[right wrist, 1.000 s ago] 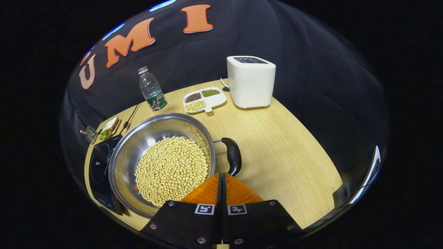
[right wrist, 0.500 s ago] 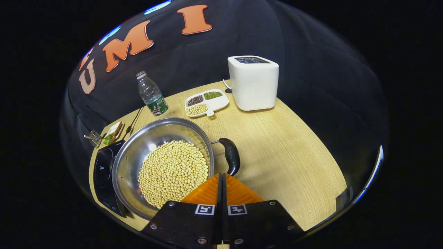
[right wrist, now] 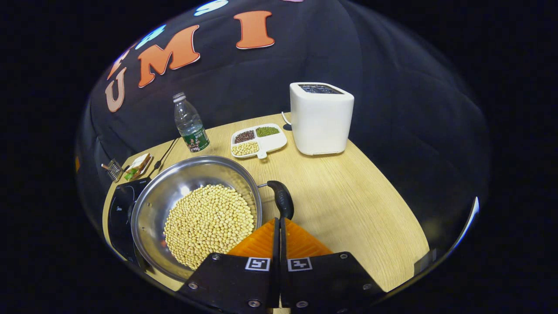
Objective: First push the handle of the pot to place it horizontally, then grasp the pot with both hands and set it on the induction cooktop.
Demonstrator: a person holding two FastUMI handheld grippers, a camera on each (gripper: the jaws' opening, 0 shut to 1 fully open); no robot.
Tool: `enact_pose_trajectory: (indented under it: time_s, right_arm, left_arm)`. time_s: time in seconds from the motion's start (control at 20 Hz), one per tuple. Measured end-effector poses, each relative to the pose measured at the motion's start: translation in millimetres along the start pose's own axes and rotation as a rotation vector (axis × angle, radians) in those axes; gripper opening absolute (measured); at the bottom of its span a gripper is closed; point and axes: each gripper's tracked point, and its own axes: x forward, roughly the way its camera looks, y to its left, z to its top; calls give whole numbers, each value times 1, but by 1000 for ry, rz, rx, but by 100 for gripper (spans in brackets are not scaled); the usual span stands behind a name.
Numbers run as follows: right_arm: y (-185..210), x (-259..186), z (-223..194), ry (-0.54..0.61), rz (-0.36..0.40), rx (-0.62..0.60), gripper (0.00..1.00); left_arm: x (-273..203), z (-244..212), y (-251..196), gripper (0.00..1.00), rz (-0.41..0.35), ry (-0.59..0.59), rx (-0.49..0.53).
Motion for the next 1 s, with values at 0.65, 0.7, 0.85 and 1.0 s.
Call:
enact_pose_trajectory:
  time_s: [0.65, 0.7, 0.85, 1.0]
  right_arm:
    - [6, -4, 36, -188, 96, -42, 60]
    - [9, 1, 35, -184, 110, -42, 66]
    - [12, 22, 27, -141, 121, -30, 82]
    - [10, 43, 11, -66, 116, -8, 85]
  left_arm:
    - [15, -119, -102, 99, -80, 216, -16]
    - [16, -127, -108, 99, -81, 238, -23]
    - [25, -141, -121, 99, -82, 270, -18]
    - [30, -151, -127, 99, -72, 313, -12]
